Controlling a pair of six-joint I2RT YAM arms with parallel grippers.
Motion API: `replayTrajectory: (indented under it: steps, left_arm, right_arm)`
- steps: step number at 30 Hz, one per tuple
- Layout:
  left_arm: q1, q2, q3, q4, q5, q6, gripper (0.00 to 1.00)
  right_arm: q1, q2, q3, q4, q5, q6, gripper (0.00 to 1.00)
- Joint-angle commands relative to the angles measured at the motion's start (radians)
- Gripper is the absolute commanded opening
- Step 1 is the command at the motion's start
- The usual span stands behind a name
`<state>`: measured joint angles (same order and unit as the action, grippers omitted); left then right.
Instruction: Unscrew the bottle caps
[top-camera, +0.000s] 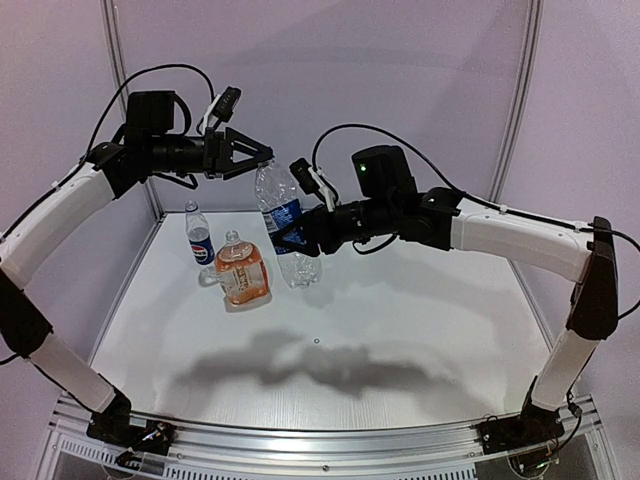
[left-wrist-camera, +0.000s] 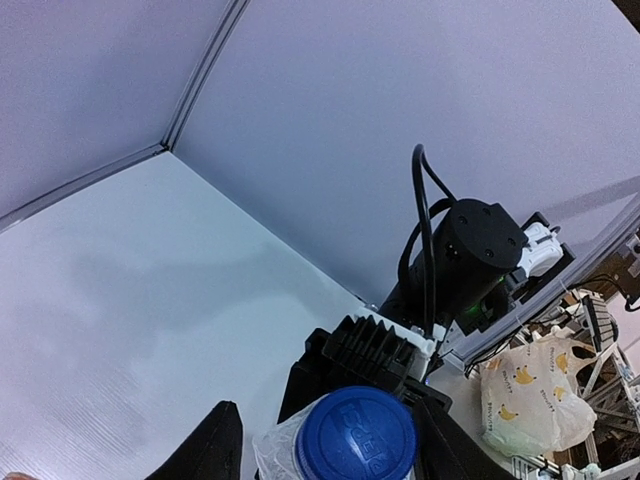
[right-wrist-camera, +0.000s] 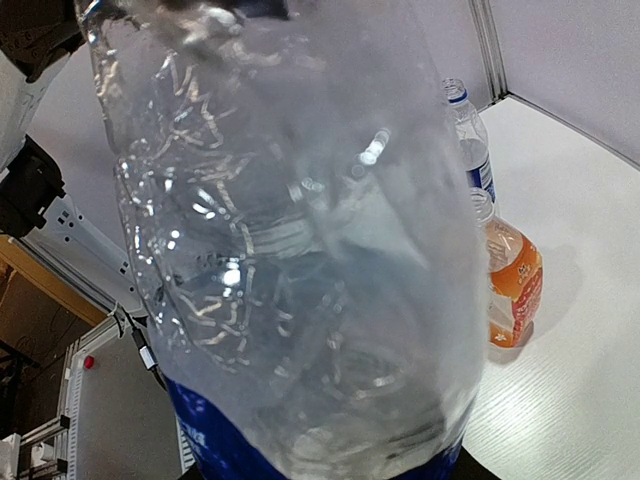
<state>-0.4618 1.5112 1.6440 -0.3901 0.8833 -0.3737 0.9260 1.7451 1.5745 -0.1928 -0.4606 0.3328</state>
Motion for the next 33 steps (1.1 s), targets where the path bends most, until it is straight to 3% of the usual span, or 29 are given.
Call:
replayTrajectory:
  steps: [1,4,8,15,22,24,26,28,31,33]
  left_arm:
    - [-0.009,-0.026,-0.026,0.019,-0.013,0.005,0.61]
    - [-0.009,-0.036,-0.033,0.025,-0.023,0.005,0.64]
    - [-0.01,-0.038,-0.034,0.026,-0.015,0.005,0.53]
    - [-0.011,-0.045,-0.037,0.027,-0.021,0.012,0.48]
    - [-0.011,-0.049,-0.043,0.023,-0.035,0.015,0.24]
    - [-0.011,-0.053,-0.049,0.026,-0.041,0.017,0.3]
    - [-0.011,-0.058,-0.052,0.026,-0.051,0.018,0.54]
    - [-0.01,-0.063,-0.055,0.028,-0.063,0.021,0.67]
    - [-0.009,-0.07,-0.057,0.029,-0.078,0.023,0.67]
    - [-0.008,-0.07,-0.054,0.026,-0.078,0.024,0.55]
  right_arm:
    - [0.006,0.024,0.031,-0.014,-0.006,0.014,0.47]
    - [0.008,0.029,0.037,-0.014,-0.005,0.015,0.47]
    - [0.011,0.038,0.046,-0.021,-0.004,0.019,0.46]
    - [0.014,0.049,0.06,-0.027,-0.006,0.018,0.45]
    - [0.016,0.053,0.065,-0.032,-0.012,0.02,0.45]
    - [0.017,0.053,0.064,-0.035,-0.013,0.02,0.44]
    - [0.016,0.054,0.064,-0.039,-0.016,0.02,0.44]
    - [0.017,0.054,0.064,-0.041,-0.016,0.02,0.44]
    - [0.019,0.054,0.064,-0.042,-0.019,0.02,0.44]
    - [0.02,0.054,0.064,-0.044,-0.021,0.02,0.43]
